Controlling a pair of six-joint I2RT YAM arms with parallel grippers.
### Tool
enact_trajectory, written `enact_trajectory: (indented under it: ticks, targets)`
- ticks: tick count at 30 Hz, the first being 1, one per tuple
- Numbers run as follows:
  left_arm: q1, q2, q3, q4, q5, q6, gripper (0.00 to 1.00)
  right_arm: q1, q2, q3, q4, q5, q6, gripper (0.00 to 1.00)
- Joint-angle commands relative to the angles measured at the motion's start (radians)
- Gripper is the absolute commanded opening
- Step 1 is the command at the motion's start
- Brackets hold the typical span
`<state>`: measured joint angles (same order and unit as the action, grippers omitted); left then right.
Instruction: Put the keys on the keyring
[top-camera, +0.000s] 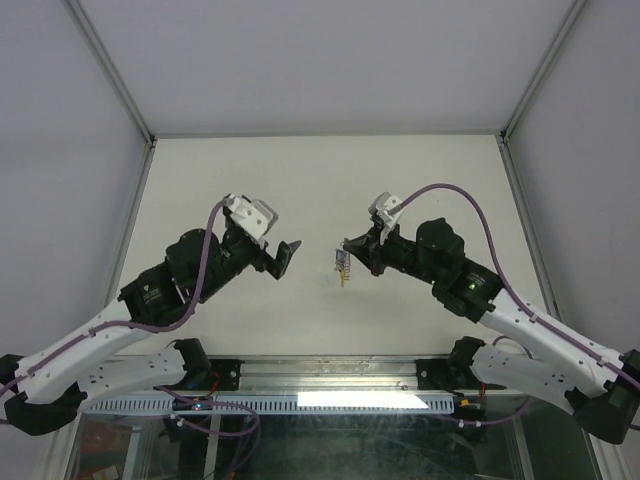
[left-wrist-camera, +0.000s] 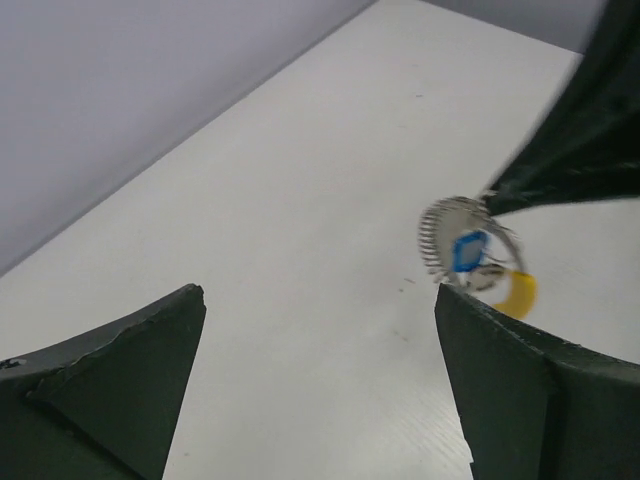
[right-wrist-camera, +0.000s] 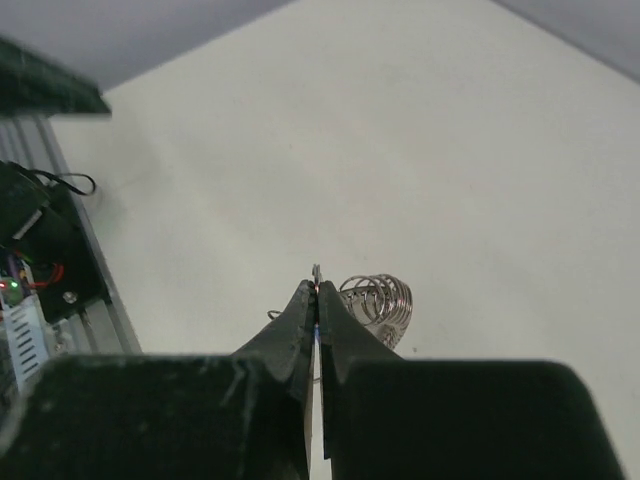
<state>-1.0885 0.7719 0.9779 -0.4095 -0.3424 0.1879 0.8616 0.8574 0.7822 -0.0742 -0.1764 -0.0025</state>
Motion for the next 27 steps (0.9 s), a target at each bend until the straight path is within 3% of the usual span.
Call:
enact_trajectory:
  ticks: [1, 5, 10, 18, 27]
  targets:
    - [0.222, 0.027, -0.013, 0.076, 0.086, -0.135, 0.99, 0.001, 0.015, 0.103, -0.214, 0.151, 0.015, 0.0]
    - [0.364, 0.055, -0.033, 0.084, 0.216, -0.183, 0.99, 0.001, 0.083, 0.186, -0.396, 0.226, 0.03, 0.0]
    - [0.392, 0.092, -0.032, 0.07, 0.236, -0.196, 0.99, -0.002, 0.201, 0.247, -0.523, 0.26, 0.042, 0.0]
    - [0.423, 0.142, -0.012, -0.031, 0.192, -0.232, 0.99, -0.012, 0.452, 0.325, -0.477, 0.265, 0.007, 0.0]
    - [0.566, 0.109, -0.058, -0.038, 0.285, -0.274, 0.99, -0.043, 0.668, 0.383, -0.294, 0.211, 0.007, 0.0]
